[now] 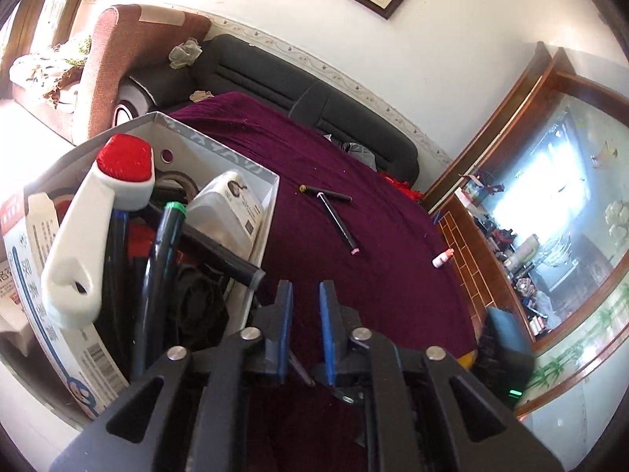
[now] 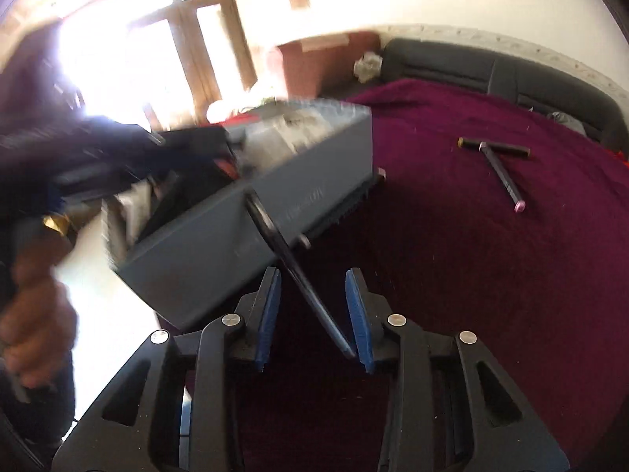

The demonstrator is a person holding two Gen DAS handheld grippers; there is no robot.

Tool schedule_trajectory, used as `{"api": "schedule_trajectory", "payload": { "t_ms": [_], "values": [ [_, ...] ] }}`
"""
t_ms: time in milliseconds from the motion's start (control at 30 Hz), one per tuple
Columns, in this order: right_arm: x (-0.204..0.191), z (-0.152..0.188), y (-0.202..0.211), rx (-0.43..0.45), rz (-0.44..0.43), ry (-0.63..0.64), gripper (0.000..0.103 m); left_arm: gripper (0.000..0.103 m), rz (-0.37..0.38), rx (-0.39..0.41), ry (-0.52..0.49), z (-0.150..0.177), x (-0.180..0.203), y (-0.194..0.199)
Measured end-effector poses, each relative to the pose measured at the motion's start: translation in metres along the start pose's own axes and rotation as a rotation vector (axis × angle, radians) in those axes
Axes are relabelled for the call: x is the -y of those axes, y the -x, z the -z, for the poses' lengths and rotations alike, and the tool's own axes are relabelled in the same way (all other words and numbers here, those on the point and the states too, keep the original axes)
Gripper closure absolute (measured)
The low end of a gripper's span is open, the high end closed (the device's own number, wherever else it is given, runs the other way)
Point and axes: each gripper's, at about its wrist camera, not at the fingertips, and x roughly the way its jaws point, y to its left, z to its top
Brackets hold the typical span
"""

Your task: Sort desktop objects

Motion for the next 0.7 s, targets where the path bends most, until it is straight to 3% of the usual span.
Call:
{"api": "schedule_trajectory", "payload": {
  "t_ms": [200,267,300,500,600,700],
  "values": [
    [-0.001,0.004,-0.053,-0.111,-0.037,0.091,0.068,0.000,0.023,0.012,-0.064,0.019,0.012,0.010],
    [-0.001,0.005,-0.066,-0.159,0.016,0.093,0.088,0.000,0.041,-0.003,-0.080,0.028,0.017,0.011],
    [0.000,0.006,-0.067,-0.169,0.034,0.081,0.091,0.000,0.036,-0.015,-0.093,0.034,0.021,0.009],
    [0.036,0.031,-0.015,-0.114,0.023,-0.145,0.094,0.000,0.052,-0.122,-0.114,0.060,0.036,-0.031],
    [0.049,0.048,0.004,-0.119,0.056,-0.224,0.095,0.000,0.050,-0.254,-0.084,0.073,0.037,-0.075],
    [0.054,0.065,0.015,-0.136,0.046,-0.283,0.095,0.000,0.047,-0.332,-0.066,0.081,0.037,-0.102]
  ]
}}
